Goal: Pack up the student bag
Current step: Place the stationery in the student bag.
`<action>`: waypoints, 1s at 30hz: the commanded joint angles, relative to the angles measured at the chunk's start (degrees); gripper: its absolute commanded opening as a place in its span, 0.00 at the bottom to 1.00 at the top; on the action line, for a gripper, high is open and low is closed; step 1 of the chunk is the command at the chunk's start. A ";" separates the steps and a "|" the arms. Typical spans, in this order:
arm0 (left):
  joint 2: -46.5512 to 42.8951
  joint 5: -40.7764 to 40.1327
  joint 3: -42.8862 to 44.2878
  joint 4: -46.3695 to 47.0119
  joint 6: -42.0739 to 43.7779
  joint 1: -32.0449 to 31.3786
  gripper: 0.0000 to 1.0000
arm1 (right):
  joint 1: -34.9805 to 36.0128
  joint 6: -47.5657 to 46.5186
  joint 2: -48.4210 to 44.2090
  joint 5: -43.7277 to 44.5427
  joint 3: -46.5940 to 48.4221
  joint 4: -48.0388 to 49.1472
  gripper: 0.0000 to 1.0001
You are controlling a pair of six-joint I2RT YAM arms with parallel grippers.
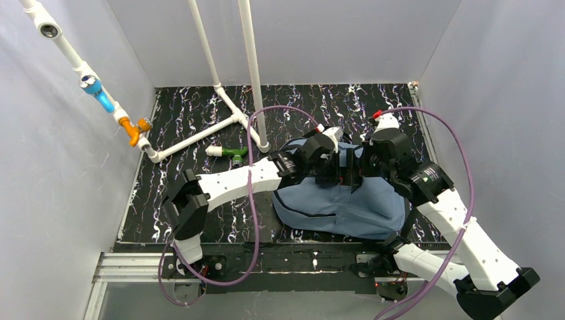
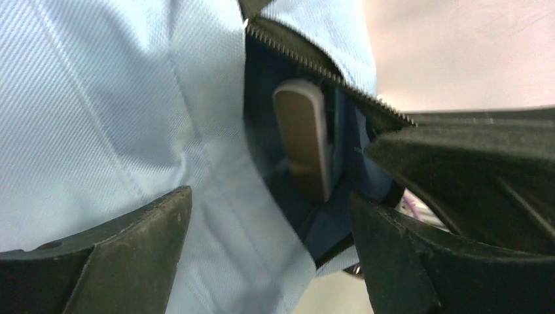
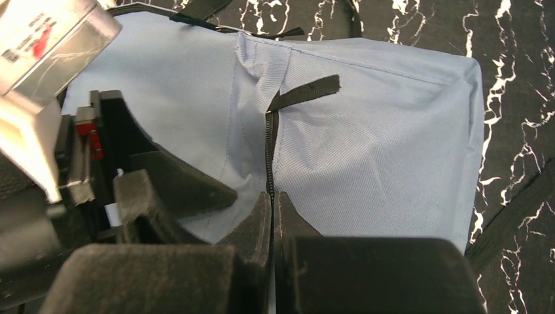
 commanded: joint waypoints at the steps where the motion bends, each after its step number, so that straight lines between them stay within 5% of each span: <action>1: -6.79 -1.55 -2.23 -15.13 7.88 -0.75 0.91 | 0.41 -2.69 -0.83 -0.23 0.23 8.37 0.01; 5: -10.56 -3.80 -5.14 -16.61 8.61 -0.73 0.87 | 0.41 -3.20 -0.78 -0.10 0.57 8.09 0.01; 10: -13.10 -0.40 -8.95 -12.04 6.97 -0.77 0.62 | 0.41 -4.03 -0.66 -0.44 0.45 7.90 0.01; 15: -11.08 -1.02 -7.04 -9.79 8.10 -2.44 0.64 | 0.41 -4.35 -0.07 -3.51 -1.38 8.10 0.01; 21: -8.39 -14.88 0.07 -12.04 10.08 -0.97 0.56 | 0.41 -0.55 -2.10 -1.70 -3.44 2.91 0.01; 30: 0.65 -30.65 7.30 -10.22 7.10 -0.82 0.79 | 0.41 3.13 -4.10 -4.45 -3.29 5.65 0.01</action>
